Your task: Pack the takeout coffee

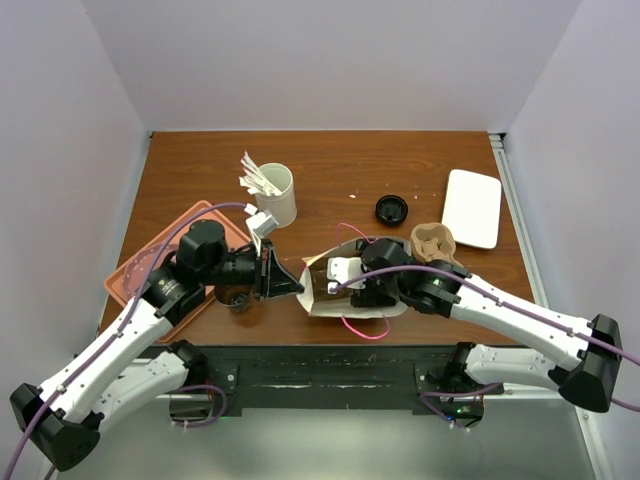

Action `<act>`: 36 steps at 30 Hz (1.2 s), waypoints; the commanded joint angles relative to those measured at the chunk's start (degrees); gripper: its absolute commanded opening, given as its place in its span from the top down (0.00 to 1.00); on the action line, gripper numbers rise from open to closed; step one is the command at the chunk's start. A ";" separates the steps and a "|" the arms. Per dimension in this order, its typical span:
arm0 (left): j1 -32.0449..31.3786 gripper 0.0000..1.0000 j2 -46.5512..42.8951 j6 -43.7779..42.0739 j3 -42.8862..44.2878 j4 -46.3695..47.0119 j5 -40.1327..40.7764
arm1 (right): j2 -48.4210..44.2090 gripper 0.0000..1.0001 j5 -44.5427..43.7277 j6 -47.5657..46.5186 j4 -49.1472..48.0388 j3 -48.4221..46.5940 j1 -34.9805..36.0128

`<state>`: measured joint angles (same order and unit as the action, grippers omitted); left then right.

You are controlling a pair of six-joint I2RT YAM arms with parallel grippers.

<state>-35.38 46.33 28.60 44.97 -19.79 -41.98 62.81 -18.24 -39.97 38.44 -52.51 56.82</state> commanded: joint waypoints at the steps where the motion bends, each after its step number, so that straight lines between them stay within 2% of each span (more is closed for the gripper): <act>1: -0.31 1.00 0.25 1.63 2.93 0.89 -0.74 | -1.55 0.11 0.05 0.77 2.96 -3.21 -0.39; 16: -0.31 0.98 2.45 0.93 6.00 -2.53 2.34 | -0.23 0.11 1.28 2.00 5.77 -7.43 -0.65; 36: -0.31 0.80 5.70 -1.35 10.49 -4.73 3.57 | -0.58 0.11 1.45 2.17 7.01 -8.75 -1.09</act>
<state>-35.38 51.81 27.97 52.51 -24.73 -38.24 62.63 -16.93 -38.35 45.23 -59.07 56.16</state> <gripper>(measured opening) 0.189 0.891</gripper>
